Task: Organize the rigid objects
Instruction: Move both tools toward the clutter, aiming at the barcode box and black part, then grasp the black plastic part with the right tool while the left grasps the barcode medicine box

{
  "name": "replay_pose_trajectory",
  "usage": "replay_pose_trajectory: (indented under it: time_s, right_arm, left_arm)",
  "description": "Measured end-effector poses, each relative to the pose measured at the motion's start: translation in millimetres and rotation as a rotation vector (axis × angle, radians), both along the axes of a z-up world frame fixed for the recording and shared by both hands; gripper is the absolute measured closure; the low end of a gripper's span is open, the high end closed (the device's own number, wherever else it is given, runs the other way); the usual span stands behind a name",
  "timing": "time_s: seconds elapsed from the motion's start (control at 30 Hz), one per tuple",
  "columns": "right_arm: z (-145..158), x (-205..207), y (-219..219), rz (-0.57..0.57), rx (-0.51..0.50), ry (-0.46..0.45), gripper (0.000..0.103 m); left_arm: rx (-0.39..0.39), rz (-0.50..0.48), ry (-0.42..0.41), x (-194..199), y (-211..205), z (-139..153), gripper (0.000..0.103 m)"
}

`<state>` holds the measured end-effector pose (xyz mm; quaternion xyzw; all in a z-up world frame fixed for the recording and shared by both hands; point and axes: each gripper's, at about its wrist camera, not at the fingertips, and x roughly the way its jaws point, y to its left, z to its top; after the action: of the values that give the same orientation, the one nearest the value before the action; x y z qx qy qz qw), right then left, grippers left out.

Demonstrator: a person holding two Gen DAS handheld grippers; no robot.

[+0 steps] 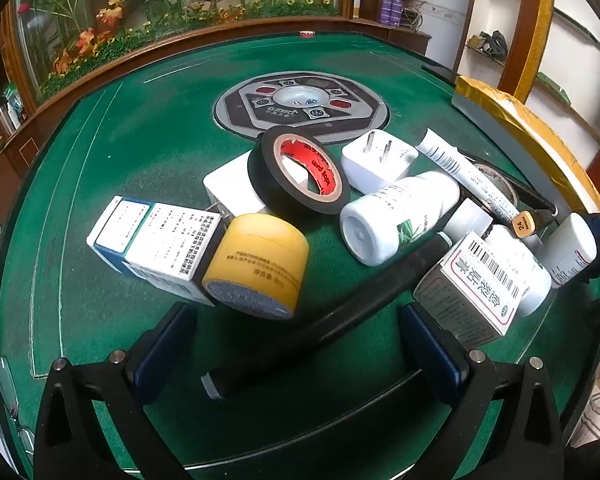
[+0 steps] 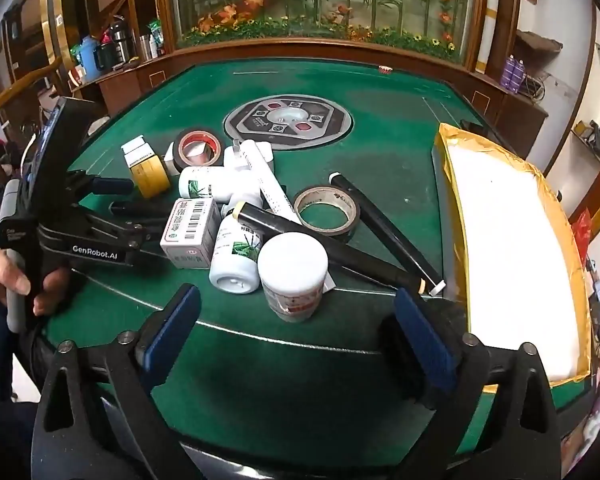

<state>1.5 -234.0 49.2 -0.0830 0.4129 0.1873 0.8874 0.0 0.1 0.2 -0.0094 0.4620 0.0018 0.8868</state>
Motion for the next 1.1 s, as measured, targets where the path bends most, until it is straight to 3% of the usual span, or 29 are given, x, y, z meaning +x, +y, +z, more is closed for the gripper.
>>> replay_pose_trajectory:
  time_s: [0.07,0.13,0.33,0.5,1.1]
  right_arm:
    - [3,-3,-4,0.008,0.009,-0.003,0.008]
    - [4,-5,-6,0.026,0.023,-0.001,0.017]
    - [9,-11,-7,0.082,0.086,-0.006,0.017]
    - [24,-20,-11,0.103,0.106,-0.066,0.017]
    - [8,-2,-49,-0.052,0.057,-0.047,0.017]
  left_arm:
    - [-0.003,0.001,0.002,0,2,-2,0.001]
    - [-0.013,0.003,0.003,-3,3,0,0.001]
    - [-0.018,-0.013,-0.041,-19,-1,13,0.001]
    - [-0.016,-0.078,-0.078,-30,-14,25,0.001]
    - [-0.038,-0.086,-0.054,-26,-28,22,0.001]
